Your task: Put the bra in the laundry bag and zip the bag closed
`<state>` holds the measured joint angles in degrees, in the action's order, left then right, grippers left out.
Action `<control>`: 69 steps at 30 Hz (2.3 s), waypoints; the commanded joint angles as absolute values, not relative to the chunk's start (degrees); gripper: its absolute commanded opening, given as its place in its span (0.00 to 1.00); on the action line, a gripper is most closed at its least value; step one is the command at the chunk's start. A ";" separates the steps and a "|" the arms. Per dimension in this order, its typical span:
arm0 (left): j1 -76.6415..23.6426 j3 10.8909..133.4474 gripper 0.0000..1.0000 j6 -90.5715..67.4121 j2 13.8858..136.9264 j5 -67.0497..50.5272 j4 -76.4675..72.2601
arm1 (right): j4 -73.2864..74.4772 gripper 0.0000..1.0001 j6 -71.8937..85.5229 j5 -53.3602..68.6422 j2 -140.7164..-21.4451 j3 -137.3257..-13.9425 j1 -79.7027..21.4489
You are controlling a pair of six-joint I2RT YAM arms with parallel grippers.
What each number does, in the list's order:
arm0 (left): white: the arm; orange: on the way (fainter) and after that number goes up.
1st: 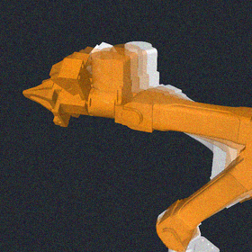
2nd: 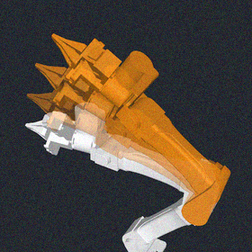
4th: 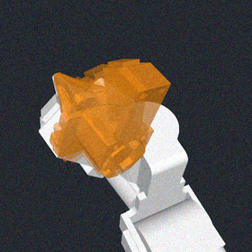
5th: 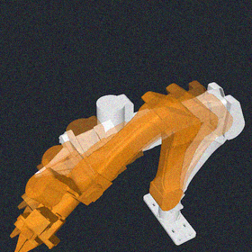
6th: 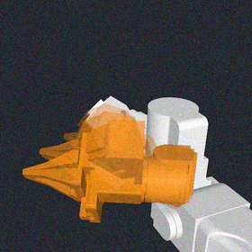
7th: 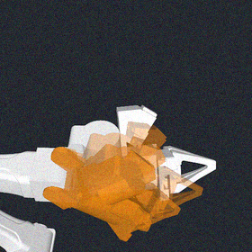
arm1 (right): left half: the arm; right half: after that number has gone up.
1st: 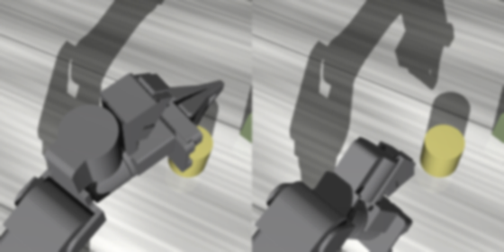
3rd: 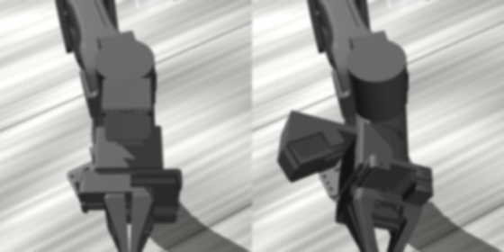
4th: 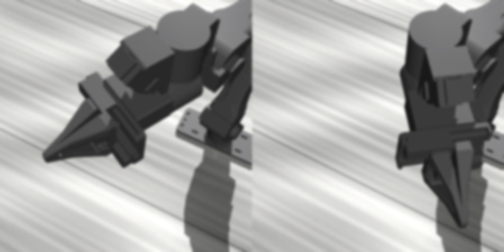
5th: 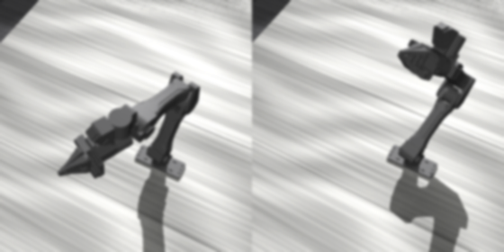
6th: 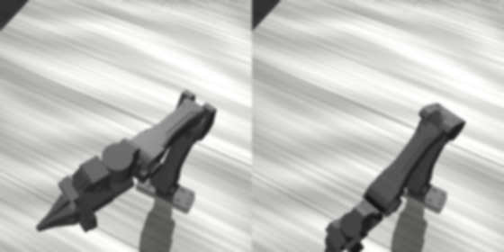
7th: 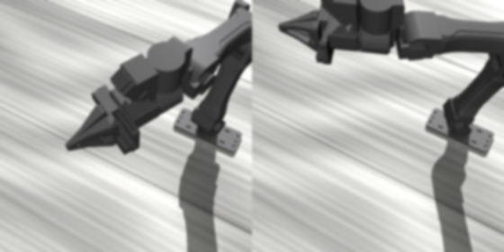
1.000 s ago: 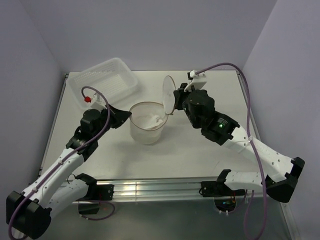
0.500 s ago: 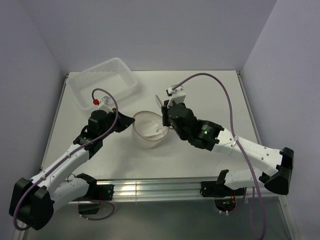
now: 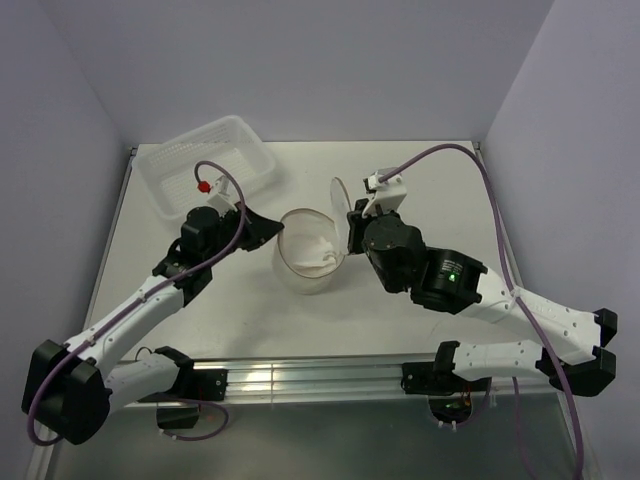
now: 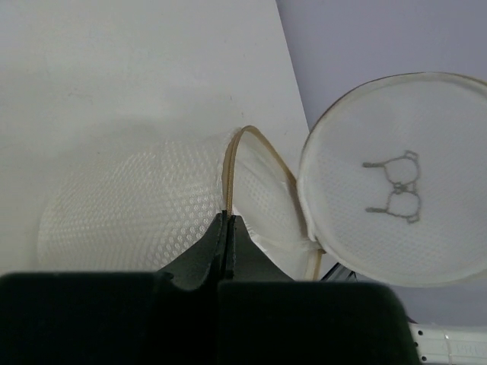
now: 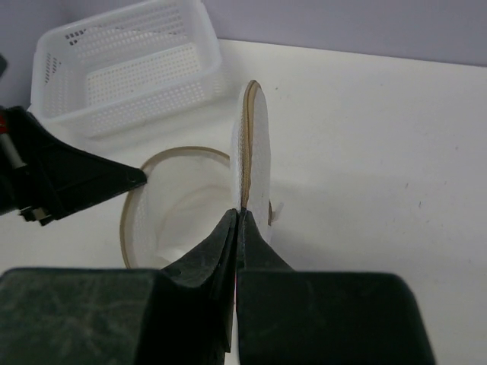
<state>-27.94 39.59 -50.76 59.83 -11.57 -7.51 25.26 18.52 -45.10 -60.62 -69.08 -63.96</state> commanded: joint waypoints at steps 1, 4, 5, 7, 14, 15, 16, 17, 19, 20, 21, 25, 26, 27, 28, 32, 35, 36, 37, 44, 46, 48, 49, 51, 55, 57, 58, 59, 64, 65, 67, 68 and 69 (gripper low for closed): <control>-29.26 39.64 0.00 -51.85 63.54 -15.12 -13.09 | 28.91 0.00 17.58 -49.92 -61.43 -74.17 -66.18; -30.32 39.73 0.00 -51.86 65.13 -14.15 -14.06 | 30.06 0.00 17.67 -49.75 -63.98 -74.71 -67.06; -30.41 39.55 0.00 -51.94 65.30 -13.89 -14.15 | 29.80 0.00 17.49 -49.22 -66.33 -74.71 -67.15; -30.32 38.32 0.00 -51.94 65.48 -13.28 -14.41 | 29.27 0.00 17.40 -47.04 -69.59 -75.41 -67.58; -29.97 35.51 0.00 -51.33 64.60 -11.51 -14.59 | 28.92 0.25 18.54 -44.73 -85.78 -80.95 -70.92; -29.54 34.90 0.00 -51.33 64.51 -11.60 -14.76 | 28.39 0.49 18.63 -44.39 -85.17 -79.99 -70.84; -29.18 34.46 0.00 -51.50 64.51 -12.21 -15.11 | 27.43 0.58 18.63 -43.86 -82.56 -79.11 -70.75; -28.57 34.02 0.00 -51.59 64.42 -12.48 -15.64 | 25.77 0.62 18.46 -41.07 -80.79 -77.27 -70.14; -27.78 33.23 0.00 -51.68 64.51 -13.01 -16.35 | 24.00 0.66 18.54 -37.63 -76.92 -75.07 -69.09; -27.08 33.05 0.00 -51.51 64.60 -13.44 -16.43 | 21.91 0.64 18.72 -35.96 -72.64 -72.01 -68.47; -26.90 33.05 0.00 -51.33 64.60 -13.53 -16.52 | 20.49 0.61 18.72 -30.73 -70.51 -70.16 -66.29; -26.10 33.92 0.00 -50.54 64.78 -13.89 -16.26 | 14.87 0.55 21.88 -12.16 -61.37 -60.49 -53.64; -26.10 34.36 0.00 -50.02 64.69 -13.80 -16.26 | 12.77 0.55 23.54 -10.56 -60.91 -57.08 -50.66; -26.19 34.45 0.00 -49.75 64.60 -13.71 -16.43 | 12.22 0.57 24.60 -9.33 -61.08 -55.82 -45.14; -26.10 34.45 0.00 -49.57 64.51 -13.54 -16.52 | 11.61 0.59 25.31 -8.62 -61.95 -54.77 -42.91; -26.10 35.59 0.00 -48.08 65.12 -12.92 -15.65 | 3.63 0.80 31.28 -1.77 -65.65 -50.72 -34.20; -26.10 36.99 0.00 -47.20 66.79 -12.39 -16.08 | 0.27 0.85 34.36 2.28 -69.77 -50.54 -30.77; -26.10 37.44 0.00 -47.11 67.32 -12.48 -16.35 | -0.52 0.85 34.97 3.33 -71.87 -50.19 -30.24; -26.10 38.31 0.00 -47.11 68.46 -12.74 -16.96 | -3.05 0.86 36.37 6.73 -72.85 -49.75 -29.45; -26.10 39.99 0.02 -47.73 71.10 -12.31 -18.37 | -12.56 0.73 42.44 13.78 -77.78 -45.80 -28.74; -26.10 40.17 0.03 -47.20 70.93 -11.08 -17.84 | -14.67 0.56 43.85 13.98 -77.96 -44.74 -28.83; -26.10 40.52 0.08 -46.93 70.75 -10.11 -16.79 | -15.20 0.45 44.99 13.89 -77.78 -44.04 -28.65; -26.10 41.13 0.09 -46.67 70.84 -9.67 -16.53 | -15.99 0.27 45.43 13.54 -77.52 -43.25 -28.65; -26.02 42.18 0.13 -46.41 71.45 -8.88 -16.26 | -17.31 0.12 46.40 12.40 -76.04 -41.84 -28.65; -25.49 48.05 0.38 -44.83 75.13 -7.39 -13.10 | -22.30 0.00 50.00 8.97 -71.20 -35.71 -28.74; -24.70 50.00 0.55 -44.30 75.93 -6.25 -11.52 | -23.64 0.00 52.28 6.61 -67.35 -33.06 -28.92; -23.39 50.71 0.61 -44.64 75.42 -6.07 -10.64 | -25.03 0.00 53.16 3.89 -66.19 -30.52 -29.00; -22.77 50.63 0.66 -44.74 74.71 -6.06 -10.55 | -25.83 0.00 53.96 2.74 -65.05 -29.37 -29.26; -22.41 47.83 0.85 -44.03 65.60 -0.36 -4.05 | -27.86 0.00 58.27 -9.81 -60.91 -25.93 -34.79; -22.41 46.42 0.85 -44.47 63.74 -0.35 -2.48 | -27.86 0.00 58.62 -11.06 -61.00 -26.10 -35.67; -22.85 41.96 0.83 -46.74 57.61 -0.35 -1.24 | -28.47 0.00 58.89 -12.56 -61.43 -26.80 -36.82; -23.63 39.75 0.82 -47.89 55.65 -0.35 -1.23 | -28.48 0.00 59.15 -12.83 -62.48 -27.07 -37.26; -24.69 37.81 0.81 -49.21 53.81 -0.35 -1.06 | -28.82 0.00 59.41 -12.66 -63.01 -27.33 -37.27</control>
<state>-22.85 42.59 -46.44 59.83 -1.78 -4.03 -24.51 57.30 -6.90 -62.30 -25.96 -36.53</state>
